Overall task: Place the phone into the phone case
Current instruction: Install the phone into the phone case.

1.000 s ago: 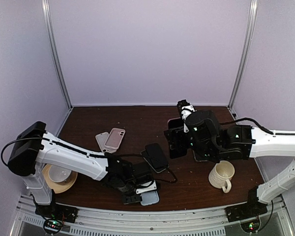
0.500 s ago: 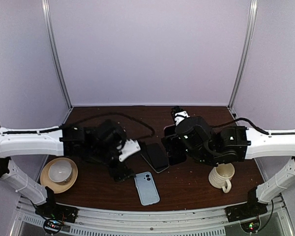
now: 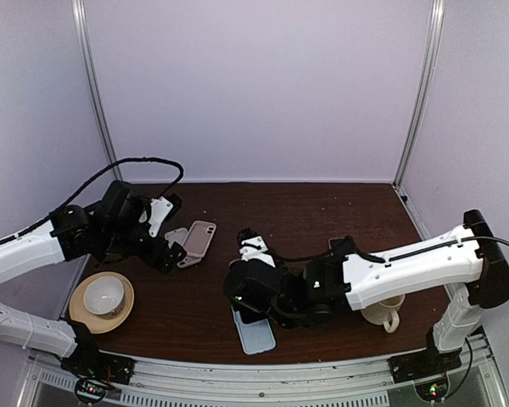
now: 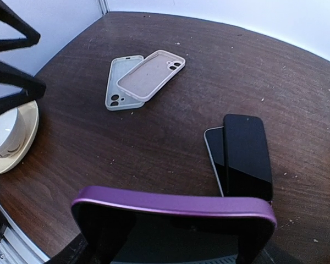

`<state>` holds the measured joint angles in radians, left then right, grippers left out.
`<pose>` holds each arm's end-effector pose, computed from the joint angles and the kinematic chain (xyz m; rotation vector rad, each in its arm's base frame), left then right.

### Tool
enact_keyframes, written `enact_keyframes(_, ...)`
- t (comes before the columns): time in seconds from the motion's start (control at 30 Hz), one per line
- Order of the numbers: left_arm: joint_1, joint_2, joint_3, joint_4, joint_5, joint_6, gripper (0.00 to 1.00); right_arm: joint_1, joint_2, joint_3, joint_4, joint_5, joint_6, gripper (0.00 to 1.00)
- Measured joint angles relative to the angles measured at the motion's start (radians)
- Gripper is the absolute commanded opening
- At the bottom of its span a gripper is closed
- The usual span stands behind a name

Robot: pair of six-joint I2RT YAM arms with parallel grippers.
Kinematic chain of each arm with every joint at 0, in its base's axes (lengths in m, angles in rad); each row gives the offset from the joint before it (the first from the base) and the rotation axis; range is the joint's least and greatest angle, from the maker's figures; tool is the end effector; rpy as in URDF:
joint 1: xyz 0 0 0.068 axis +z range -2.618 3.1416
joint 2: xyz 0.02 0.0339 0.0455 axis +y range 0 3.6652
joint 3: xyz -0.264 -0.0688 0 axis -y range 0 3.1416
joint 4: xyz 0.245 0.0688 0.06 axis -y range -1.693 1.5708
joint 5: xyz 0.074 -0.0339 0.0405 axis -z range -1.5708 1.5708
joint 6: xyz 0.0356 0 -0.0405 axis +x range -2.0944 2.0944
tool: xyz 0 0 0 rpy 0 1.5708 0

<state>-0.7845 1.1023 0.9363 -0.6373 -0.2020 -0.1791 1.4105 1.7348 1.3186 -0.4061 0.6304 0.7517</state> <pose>0.1664 -0.1560 0.2894 0.6121 2.2845 -0.2299 0.0816 0.3731 0.2545 -0.4491 2.1926 0.4290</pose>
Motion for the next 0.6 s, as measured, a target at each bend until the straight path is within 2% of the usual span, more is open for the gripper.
enact_keyframes(0.2, 0.0, -0.064, -0.015, 0.001, -0.038, -0.002, 0.98, 0.025, 0.122, 0.053, -0.025, -0.014, 0.082, 0.22)
enact_keyframes(0.6, 0.0, -0.076, -0.02, 0.003, -0.053, -0.002, 0.97, 0.024, 0.187, 0.057, -0.069, -0.054, 0.146, 0.08)
